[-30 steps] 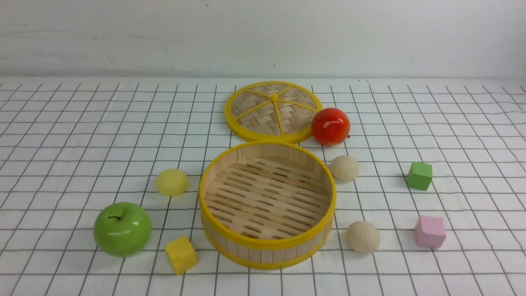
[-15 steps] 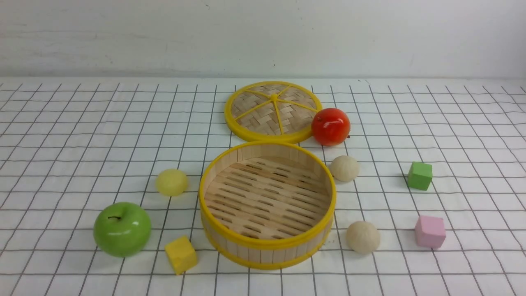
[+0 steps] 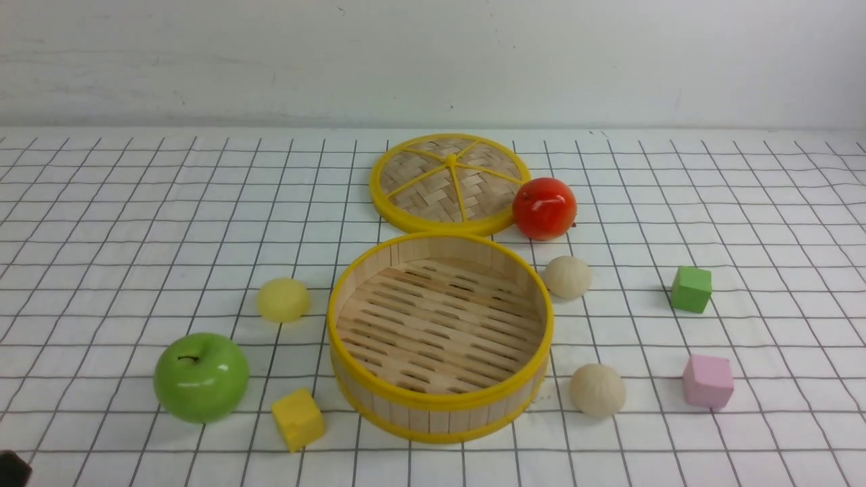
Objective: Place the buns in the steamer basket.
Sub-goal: Use the left arm to grab a steamed stuffed bun
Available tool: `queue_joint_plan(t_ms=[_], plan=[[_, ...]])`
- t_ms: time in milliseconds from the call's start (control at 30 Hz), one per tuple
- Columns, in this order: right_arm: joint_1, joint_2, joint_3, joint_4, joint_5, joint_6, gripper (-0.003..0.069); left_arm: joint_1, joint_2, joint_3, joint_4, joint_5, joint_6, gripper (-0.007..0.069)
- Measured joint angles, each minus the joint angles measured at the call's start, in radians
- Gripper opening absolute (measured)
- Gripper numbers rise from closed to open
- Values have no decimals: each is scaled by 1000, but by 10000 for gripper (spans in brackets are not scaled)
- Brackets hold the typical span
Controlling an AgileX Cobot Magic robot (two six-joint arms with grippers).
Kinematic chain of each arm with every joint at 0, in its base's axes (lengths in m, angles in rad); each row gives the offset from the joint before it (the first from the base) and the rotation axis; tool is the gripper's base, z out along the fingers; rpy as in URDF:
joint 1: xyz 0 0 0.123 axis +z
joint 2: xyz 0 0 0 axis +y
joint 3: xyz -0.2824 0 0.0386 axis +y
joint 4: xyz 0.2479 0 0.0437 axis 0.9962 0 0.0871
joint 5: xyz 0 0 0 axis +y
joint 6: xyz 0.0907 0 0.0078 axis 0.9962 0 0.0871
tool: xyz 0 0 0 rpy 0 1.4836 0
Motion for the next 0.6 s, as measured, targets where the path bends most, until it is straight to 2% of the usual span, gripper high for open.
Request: queue_joint_plan(t_ms=[33,133,233,400,533,567,600], plan=[[0,0,0,0,0,0,239,0,0,0,-7,-12,-4,239],[0,0,0,0,0,0,239,0,0,0,-46,-194,-47,239],[0,0,0,0,0,0,239,0,0,-15,-56,-233,-52,239],[0,0,0,0,0,0,239,0,11,-187,-50,-197,-50,239],[0,0,0,0,0,0,239,0,153,-475,5,-59,-49,239],[0,0,0,0,0,0,239,0,162,-488,7,-50,-49,239],[0,0,0,0,0,0,239,0,222,-575,16,33,-47,239]])
